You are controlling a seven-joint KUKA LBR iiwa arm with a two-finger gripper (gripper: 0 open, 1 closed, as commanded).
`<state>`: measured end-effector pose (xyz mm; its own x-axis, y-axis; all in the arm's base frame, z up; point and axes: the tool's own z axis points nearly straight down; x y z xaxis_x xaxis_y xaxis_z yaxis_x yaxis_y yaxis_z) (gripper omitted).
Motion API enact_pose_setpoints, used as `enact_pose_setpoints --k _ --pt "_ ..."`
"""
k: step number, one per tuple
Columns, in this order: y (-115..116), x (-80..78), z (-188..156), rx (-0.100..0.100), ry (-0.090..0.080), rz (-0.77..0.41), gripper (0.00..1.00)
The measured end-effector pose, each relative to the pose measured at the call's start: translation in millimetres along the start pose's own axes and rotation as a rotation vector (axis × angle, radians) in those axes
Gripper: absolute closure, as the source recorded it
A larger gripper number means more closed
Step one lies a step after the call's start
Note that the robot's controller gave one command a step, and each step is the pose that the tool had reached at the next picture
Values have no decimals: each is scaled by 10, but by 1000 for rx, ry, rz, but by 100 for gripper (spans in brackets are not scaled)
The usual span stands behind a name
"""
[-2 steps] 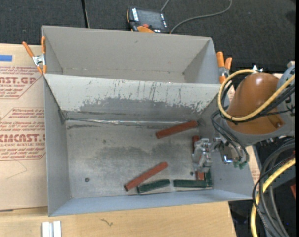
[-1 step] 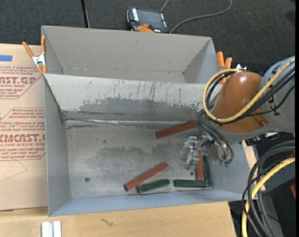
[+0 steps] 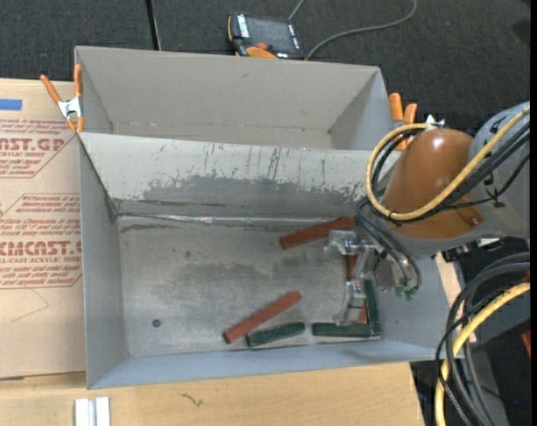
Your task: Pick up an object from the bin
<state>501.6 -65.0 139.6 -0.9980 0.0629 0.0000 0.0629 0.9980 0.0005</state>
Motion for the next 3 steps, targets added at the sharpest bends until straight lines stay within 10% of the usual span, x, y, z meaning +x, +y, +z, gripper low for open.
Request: enact_pose_setpoints --k 1,2,3 --pt "650 118 737 -3 7 -36 0" --pt "616 86 674 -1 2 -31 100" --pt "835 193 662 3 -10 16 100"
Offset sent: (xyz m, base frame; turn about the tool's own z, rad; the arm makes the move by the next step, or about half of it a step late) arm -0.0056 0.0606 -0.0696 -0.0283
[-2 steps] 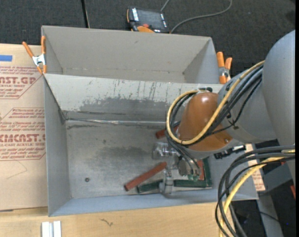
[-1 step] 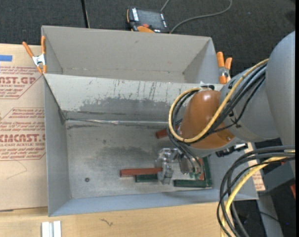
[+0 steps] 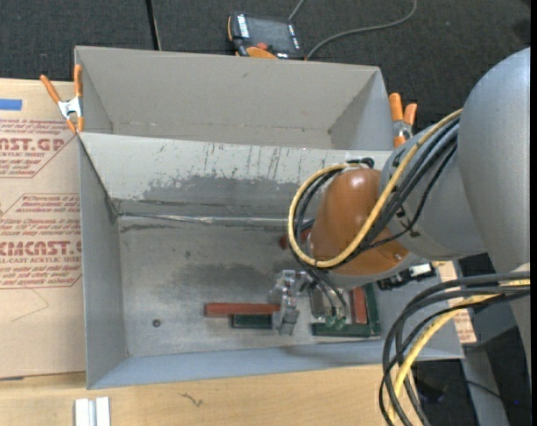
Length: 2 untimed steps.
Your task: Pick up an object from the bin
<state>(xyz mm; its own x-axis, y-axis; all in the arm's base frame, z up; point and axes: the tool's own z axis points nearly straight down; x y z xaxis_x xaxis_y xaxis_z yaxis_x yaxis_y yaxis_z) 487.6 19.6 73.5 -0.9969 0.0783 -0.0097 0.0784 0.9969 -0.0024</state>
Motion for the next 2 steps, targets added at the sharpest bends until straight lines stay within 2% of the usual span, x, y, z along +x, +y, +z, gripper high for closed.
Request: enact_pose_setpoints --k 2 --pt "-1 0 0 0 0 0 100"
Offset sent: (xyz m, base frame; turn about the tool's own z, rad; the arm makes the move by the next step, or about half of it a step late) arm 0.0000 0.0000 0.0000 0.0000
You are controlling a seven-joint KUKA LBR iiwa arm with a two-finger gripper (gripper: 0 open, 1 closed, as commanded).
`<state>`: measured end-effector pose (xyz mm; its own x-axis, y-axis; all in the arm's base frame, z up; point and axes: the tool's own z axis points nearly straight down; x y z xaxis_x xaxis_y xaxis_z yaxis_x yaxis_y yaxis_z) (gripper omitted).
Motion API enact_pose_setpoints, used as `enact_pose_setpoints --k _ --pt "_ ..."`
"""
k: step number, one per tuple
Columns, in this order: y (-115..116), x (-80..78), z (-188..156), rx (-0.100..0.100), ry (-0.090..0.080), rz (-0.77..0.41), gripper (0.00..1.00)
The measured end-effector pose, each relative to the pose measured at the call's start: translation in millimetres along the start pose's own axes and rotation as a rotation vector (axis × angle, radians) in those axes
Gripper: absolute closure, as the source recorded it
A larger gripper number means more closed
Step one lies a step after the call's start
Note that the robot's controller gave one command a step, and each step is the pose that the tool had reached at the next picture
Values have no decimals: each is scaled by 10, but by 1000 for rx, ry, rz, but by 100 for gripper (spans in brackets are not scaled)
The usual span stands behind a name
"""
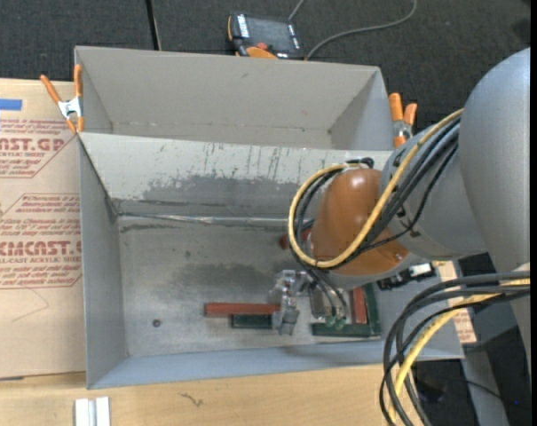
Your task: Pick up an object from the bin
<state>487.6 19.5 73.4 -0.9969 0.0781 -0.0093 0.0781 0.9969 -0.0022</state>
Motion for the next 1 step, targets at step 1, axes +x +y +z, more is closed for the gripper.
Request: enact_pose_setpoints --k 1 --pt "0 0 0 0 0 0 100"
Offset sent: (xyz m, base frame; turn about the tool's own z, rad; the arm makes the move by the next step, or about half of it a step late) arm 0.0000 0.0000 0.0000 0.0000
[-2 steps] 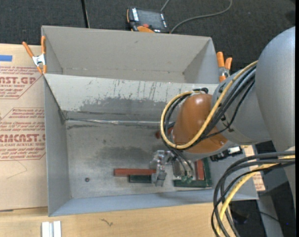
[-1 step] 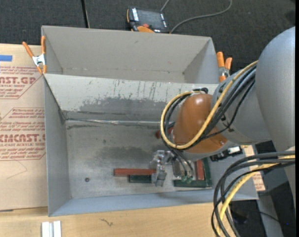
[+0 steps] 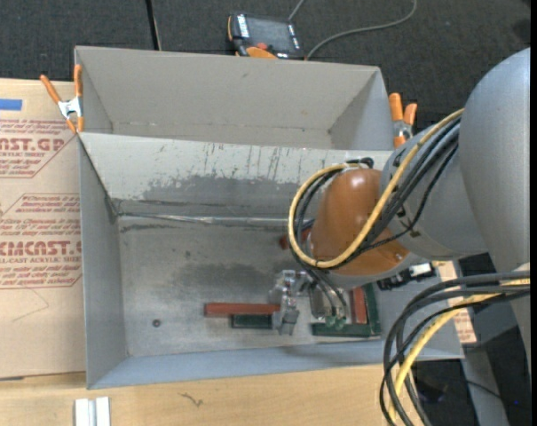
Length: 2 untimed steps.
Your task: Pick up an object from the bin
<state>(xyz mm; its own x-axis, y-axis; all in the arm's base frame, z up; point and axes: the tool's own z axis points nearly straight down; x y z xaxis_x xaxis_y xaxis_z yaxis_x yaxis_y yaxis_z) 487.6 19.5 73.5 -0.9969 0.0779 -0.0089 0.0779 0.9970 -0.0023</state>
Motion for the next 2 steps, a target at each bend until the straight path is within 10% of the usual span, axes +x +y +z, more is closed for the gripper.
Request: enact_pose_setpoints --k 1,2 --pt "85 -236 -1301 -4 -1 10 100" --pt "700 11 -871 -4 11 -184 100"
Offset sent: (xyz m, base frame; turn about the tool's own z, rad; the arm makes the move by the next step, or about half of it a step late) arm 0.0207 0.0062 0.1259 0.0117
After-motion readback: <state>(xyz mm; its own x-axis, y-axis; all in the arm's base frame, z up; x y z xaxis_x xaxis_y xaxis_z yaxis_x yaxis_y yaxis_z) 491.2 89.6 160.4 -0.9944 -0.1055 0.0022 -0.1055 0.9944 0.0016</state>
